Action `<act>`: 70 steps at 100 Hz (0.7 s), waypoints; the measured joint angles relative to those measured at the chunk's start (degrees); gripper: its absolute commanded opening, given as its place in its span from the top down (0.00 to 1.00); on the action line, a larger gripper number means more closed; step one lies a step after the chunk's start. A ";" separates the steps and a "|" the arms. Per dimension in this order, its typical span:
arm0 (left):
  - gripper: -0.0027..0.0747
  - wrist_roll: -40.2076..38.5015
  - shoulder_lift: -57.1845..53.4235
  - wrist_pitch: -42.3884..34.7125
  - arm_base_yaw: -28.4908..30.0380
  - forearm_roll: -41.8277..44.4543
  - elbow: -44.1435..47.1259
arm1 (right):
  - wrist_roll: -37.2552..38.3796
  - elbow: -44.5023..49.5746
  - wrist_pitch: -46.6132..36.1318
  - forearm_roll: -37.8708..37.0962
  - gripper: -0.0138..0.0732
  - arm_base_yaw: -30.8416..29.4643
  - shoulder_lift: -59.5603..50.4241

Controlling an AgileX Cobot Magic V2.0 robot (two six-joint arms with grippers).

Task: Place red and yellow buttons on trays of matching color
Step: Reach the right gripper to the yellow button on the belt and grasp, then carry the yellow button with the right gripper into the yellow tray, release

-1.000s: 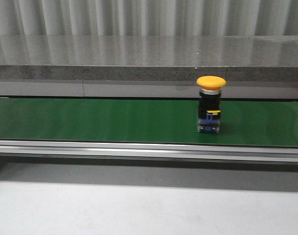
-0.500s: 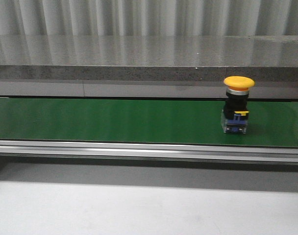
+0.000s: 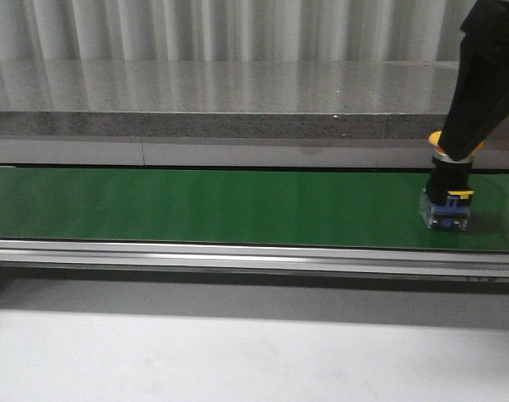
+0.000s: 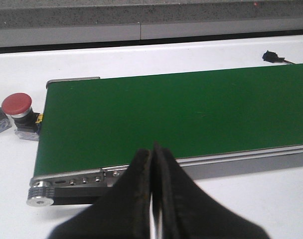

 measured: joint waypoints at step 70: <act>0.99 0.00 0.00 0.00 0.00 0.00 0.00 | 0.66 0.00 -11.35 -2.76 0.74 -4.94 0.66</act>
